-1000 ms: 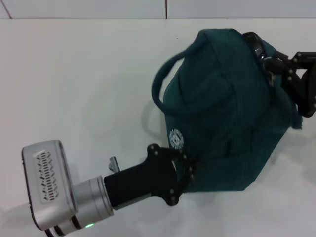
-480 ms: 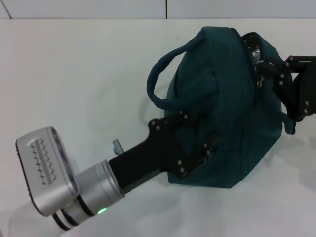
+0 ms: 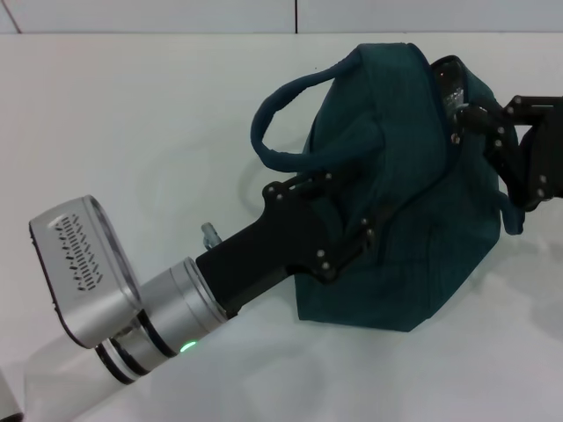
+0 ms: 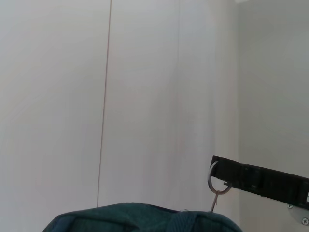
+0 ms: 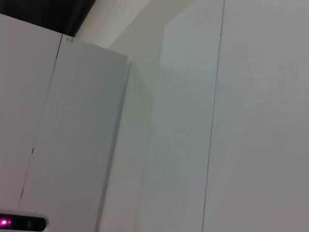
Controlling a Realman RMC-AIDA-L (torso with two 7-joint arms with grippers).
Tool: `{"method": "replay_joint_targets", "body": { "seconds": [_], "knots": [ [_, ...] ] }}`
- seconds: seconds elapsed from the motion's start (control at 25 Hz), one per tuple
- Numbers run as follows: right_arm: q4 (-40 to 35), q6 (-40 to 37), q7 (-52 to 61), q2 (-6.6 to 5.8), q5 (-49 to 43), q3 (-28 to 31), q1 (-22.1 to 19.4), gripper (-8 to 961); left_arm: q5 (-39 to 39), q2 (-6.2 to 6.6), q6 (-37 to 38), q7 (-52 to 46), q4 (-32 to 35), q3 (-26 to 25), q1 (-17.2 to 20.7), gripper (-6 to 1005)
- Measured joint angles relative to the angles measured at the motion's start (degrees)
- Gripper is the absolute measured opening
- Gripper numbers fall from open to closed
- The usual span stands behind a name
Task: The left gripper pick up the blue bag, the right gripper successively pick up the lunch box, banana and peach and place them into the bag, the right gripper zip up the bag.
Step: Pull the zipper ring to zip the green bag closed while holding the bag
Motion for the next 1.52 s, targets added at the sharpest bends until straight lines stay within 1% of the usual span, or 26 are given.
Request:
{"method": "replay_joint_targets", "body": {
  "seconds": [0.08, 0.28, 0.52, 0.72, 0.84, 0.92, 0.96, 1.16, 1.28, 1.52],
  "knots": [
    [0.0, 0.09, -0.02, 0.0, 0.0, -0.01, 0.07, 20, -0.02, 0.0, -0.04, 0.06, -0.08, 0.0, -0.25, 513],
    [0.13, 0.79, -0.61, 0.0, 0.24, -0.14, 0.09, 20, 0.19, 0.05, -0.33, 0.28, -0.27, 0.15, -1.57, 307],
    [1.54, 1.23, -1.23, 0.0, 1.91, -0.7, 0.52, 20, 1.07, 0.26, -1.4, 0.42, -0.39, 0.51, -2.93, 205],
    [2.34, 1.27, -1.38, -0.01, 2.54, -0.42, 0.75, 20, 1.67, 0.41, -1.29, 2.04, -1.44, 0.22, -3.02, 119],
    [3.66, 1.42, -1.41, 0.0, 4.91, -0.33, 1.06, 20, 1.71, 0.36, -1.2, 3.28, -2.86, 0.34, -3.06, 50],
    [4.24, 1.52, -1.41, 0.0, 5.98, -0.33, 1.11, 20, 2.05, 0.39, -0.95, 3.65, -3.15, 0.45, -2.94, 46],
    [5.55, 2.11, -1.42, 0.01, 8.53, -0.33, 1.24, 20, 2.47, 0.42, -0.89, 4.18, -3.19, 0.43, -2.78, 44],
    [6.19, 4.05, -1.24, 0.0, 10.7, -0.37, 1.39, 20, 3.16, 0.48, -0.26, 6.81, -4.12, 0.37, -1.93, 34],
    [6.8, 4.49, -1.24, 0.0, 11.83, -0.42, 1.5, 20, 2.67, 0.52, 1.72, 6.89, -5.4, -0.22, -1.35, 28],
    [7.74, 4.63, -0.94, -0.03, 13.72, -0.72, 1.62, 21, 2.03, 0.79, 4.48, 6.39, -8.22, -5.1, 0.38, 17]
  ]
}}
